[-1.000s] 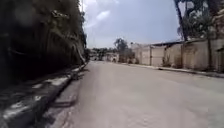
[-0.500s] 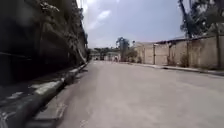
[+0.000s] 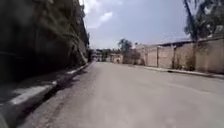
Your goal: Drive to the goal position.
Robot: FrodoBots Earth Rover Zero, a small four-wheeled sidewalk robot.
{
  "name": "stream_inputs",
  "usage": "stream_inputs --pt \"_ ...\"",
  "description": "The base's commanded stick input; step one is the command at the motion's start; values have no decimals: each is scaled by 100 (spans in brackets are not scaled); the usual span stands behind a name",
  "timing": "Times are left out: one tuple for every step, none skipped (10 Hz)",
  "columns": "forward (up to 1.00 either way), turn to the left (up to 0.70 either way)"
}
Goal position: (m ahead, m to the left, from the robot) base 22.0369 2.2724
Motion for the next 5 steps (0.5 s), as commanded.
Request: stream_inputs --pt "100 0" --pt "100 0" --pt "100 0" --pt "100 0" --pt "100 0"
